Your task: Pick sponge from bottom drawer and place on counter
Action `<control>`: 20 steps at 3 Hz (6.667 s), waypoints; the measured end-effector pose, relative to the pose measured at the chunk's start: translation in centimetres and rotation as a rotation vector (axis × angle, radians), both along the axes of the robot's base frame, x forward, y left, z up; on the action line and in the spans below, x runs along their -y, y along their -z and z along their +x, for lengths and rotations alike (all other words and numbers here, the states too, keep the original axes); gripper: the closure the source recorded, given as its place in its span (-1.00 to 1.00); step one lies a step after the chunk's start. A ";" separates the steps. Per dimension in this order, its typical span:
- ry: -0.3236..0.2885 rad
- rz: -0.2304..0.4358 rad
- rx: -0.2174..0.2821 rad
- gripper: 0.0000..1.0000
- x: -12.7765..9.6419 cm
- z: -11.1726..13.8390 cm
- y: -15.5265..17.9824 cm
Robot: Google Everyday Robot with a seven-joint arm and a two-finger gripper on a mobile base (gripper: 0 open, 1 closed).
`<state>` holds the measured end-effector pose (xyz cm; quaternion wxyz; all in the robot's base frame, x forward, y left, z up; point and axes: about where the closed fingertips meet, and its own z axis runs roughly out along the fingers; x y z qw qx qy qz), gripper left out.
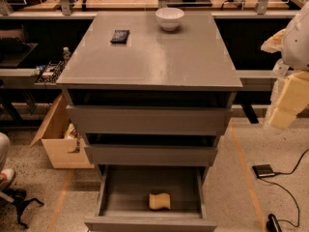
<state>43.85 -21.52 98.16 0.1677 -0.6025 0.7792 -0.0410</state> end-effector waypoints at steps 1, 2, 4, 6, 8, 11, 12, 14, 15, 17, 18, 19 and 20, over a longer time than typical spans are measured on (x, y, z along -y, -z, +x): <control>0.000 0.000 0.000 -1.00 0.0 0.0 0.0; 0.011 0.046 0.001 -1.00 -0.8 0.4 2.8; -0.033 0.264 -0.071 -1.00 -6.2 0.3 17.0; -0.025 0.343 -0.170 -1.00 -8.4 -0.1 25.0; -0.023 0.356 -0.190 -1.00 -7.7 1.7 32.4; 0.062 0.515 -0.186 -1.00 -7.5 4.9 49.3; 0.120 0.662 -0.189 -1.00 -8.0 4.7 55.6; 0.099 0.655 -0.199 -1.00 -8.2 4.9 57.9; 0.061 0.643 -0.195 -1.00 -8.2 5.3 61.3; 0.046 0.613 -0.162 -1.00 -9.8 7.4 68.2; 0.074 0.618 -0.136 -1.00 -10.3 9.2 71.7; 0.151 0.621 -0.117 -1.00 -10.8 11.0 75.7; 0.151 0.621 -0.117 -1.00 -10.8 11.0 75.7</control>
Offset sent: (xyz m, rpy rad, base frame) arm 0.0166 0.0311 -0.1186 0.1958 0.0109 -0.0447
